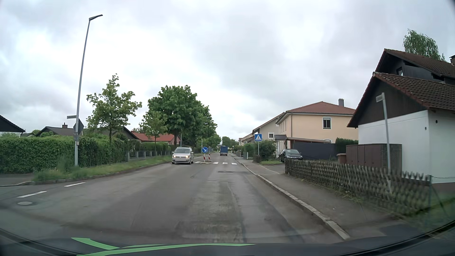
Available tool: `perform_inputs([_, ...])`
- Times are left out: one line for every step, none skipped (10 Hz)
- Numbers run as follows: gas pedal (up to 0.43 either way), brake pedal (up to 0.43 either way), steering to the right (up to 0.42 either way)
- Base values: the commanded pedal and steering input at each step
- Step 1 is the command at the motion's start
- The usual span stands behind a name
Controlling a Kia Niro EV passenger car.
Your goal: Follow the waypoints while adhering to traffic rules and regulations
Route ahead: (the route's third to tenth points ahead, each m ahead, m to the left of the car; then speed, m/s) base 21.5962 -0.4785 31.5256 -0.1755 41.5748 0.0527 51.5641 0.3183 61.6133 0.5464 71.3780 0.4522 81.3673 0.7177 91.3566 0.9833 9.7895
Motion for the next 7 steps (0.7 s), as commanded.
perform_inputs([0.138, 0.000, -0.003])
perform_inputs([0.138, 0.000, -0.003])
perform_inputs([0.138, 0.000, -0.003])
perform_inputs([0.138, 0.000, -0.003])
perform_inputs([0.138, 0.000, -0.003])
perform_inputs([0.150, 0.000, -0.003])
perform_inputs([0.150, 0.000, -0.003])
